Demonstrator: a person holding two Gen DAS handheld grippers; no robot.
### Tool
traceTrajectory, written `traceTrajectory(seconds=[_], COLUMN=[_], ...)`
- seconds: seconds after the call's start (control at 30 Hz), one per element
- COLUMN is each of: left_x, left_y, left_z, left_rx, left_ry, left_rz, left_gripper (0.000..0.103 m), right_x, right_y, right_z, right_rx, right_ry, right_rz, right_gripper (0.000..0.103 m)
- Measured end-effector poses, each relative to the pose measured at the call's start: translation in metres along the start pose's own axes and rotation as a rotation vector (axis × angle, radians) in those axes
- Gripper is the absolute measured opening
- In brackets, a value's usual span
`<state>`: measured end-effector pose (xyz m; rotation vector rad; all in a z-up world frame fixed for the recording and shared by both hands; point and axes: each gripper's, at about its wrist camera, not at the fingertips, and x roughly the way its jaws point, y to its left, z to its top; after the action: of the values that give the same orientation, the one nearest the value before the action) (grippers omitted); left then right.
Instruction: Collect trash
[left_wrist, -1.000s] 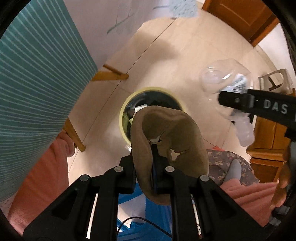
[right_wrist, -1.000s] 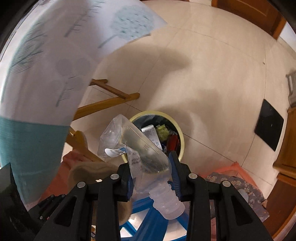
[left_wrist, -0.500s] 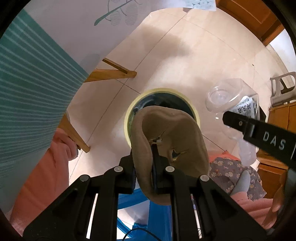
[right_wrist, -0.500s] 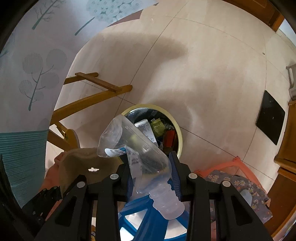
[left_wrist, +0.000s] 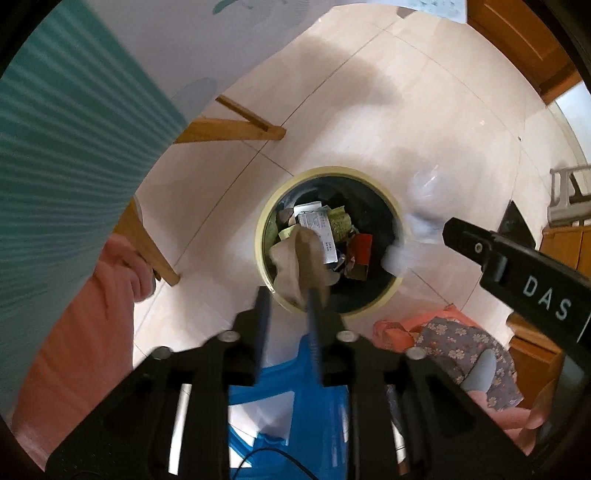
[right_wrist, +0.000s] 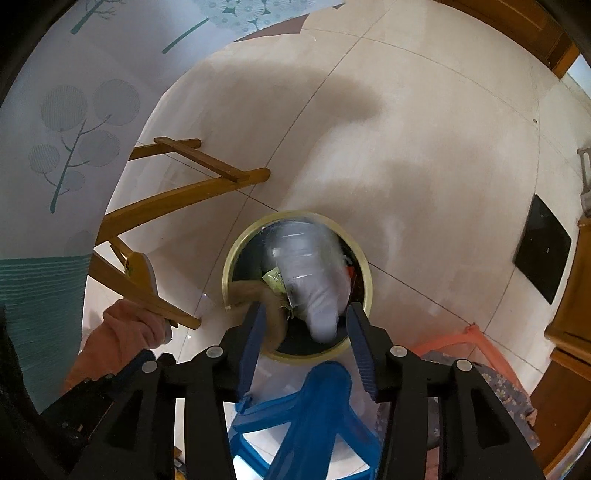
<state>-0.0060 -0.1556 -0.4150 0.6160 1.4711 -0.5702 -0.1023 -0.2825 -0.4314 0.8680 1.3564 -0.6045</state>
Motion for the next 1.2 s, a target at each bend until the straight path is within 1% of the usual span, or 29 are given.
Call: traceTrajectory(seconds=[0.03,0.07,0.1,0.17,0.37,0.5,0.7,0.8,1.0,1.07,1.2], left_x=[-0.001,-0.003,-0.006,-0.010,-0.017,-0.025,-0.041,-0.056,-0.097,-0.112,-0.147], left_y=[0.001,0.001,0.002,0.004,0.007,0.008,0.013,0.018,0.030,0.034,0.050], left_z=[0.000,0.000,0.000,0.000,-0.005,-0.012,-0.023,-0.028,-0.037,-0.040,-0.045], left_rx=[-0.010,-0.016,-0.026,-0.034,-0.074,-0.094,-0.129,-0.142,-0.160,-0.163,-0.184], left_ry=[-0.002,-0.006,-0.019,-0.029,-0.016,-0.020,-0.040,-0.049,-0.096,-0.121,-0.171], left_rz=[-0.003,-0.003,-0.002,-0.001,-0.027,-0.038,-0.023,-0.023,-0.040,-0.039,-0.029], left_gripper=[0.042,0.055,0.058,0.059,0.059,0.059,0.059,0.059,0.059,0.059,0.059], right_x=[0.000,0.000,0.000,0.000,-0.003,-0.011,-0.024,-0.035,-0.069,-0.088,-0.128], right_y=[0.001,0.002,0.002,0.002,0.001,0.002,0.002,0.002,0.007,0.016,0.038], right_z=[0.000,0.000,-0.001,-0.002,-0.005,-0.006,-0.012,-0.013,-0.013,-0.014,-0.019], right_rx=[-0.003,-0.005,-0.007,-0.007,-0.013,-0.030,-0.065,-0.078,-0.085,-0.119,-0.232], right_ry=[0.001,0.001,0.000,0.000,-0.013,-0.024,-0.038,-0.046,-0.042,-0.060,-0.117], right_rz=[0.000,-0.001,-0.001,-0.003,-0.003,0.002,-0.014,-0.013,0.028,0.047,0.049], right_gripper=[0.047,0.047,0.047,0.047,0.047,0.047,0.047,0.047,0.048,0.048,0.048])
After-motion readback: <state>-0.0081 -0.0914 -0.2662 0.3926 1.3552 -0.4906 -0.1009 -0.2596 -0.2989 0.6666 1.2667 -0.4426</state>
